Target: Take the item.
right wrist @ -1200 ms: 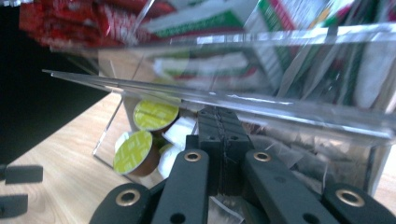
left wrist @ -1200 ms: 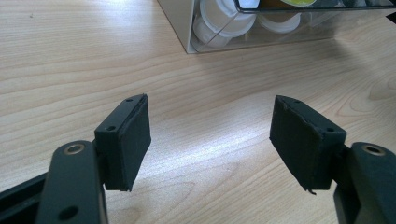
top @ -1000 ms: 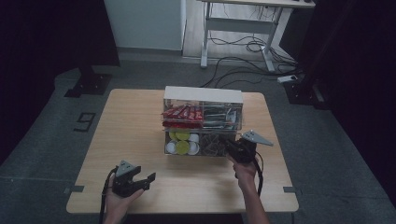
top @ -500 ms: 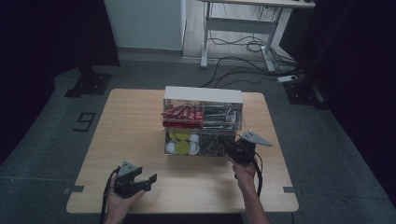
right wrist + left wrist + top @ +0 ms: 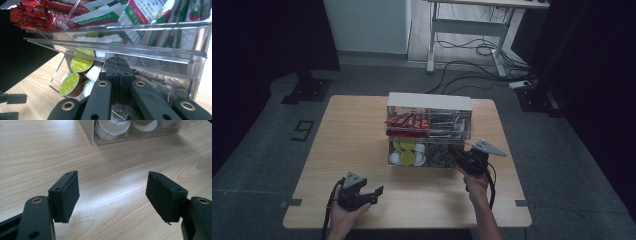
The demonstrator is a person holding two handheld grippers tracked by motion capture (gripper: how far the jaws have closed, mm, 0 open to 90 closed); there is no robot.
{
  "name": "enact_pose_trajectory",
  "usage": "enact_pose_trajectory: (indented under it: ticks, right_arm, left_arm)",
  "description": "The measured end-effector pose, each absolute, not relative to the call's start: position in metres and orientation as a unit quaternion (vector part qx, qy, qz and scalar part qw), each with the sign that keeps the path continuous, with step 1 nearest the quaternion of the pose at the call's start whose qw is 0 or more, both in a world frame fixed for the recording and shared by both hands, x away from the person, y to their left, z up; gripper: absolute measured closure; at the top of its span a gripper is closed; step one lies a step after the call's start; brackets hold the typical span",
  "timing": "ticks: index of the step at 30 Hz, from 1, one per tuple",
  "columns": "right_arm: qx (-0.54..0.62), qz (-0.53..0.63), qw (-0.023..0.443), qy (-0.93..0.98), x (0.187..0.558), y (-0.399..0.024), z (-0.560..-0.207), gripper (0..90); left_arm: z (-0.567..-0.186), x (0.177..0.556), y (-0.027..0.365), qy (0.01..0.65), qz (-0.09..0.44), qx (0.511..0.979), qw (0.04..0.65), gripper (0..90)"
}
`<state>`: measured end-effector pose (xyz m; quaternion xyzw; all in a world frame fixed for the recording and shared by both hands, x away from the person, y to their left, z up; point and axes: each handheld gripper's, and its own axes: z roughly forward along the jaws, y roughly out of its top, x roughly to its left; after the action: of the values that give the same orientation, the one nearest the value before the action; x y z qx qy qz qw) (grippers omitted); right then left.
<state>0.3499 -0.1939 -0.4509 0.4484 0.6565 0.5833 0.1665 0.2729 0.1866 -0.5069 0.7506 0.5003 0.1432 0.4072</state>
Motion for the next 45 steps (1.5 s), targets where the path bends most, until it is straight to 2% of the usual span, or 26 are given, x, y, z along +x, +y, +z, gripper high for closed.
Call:
enact_pose_trajectory:
  ticks: [8, 45]
  right_arm:
    - [0.448, 0.582, 0.167, 0.658, 0.350, -0.193, -0.450, 88.3]
    - [0.441, 0.587, 0.158, 0.660, 0.350, -0.196, -0.450, 88.3]
  left_arm:
    - [-0.492, 0.284, 0.167, 0.484, 0.147, 0.746, 0.434, 26.2]
    - [-0.475, 0.328, 0.106, 0.492, 0.185, 0.736, 0.428, 26.8]
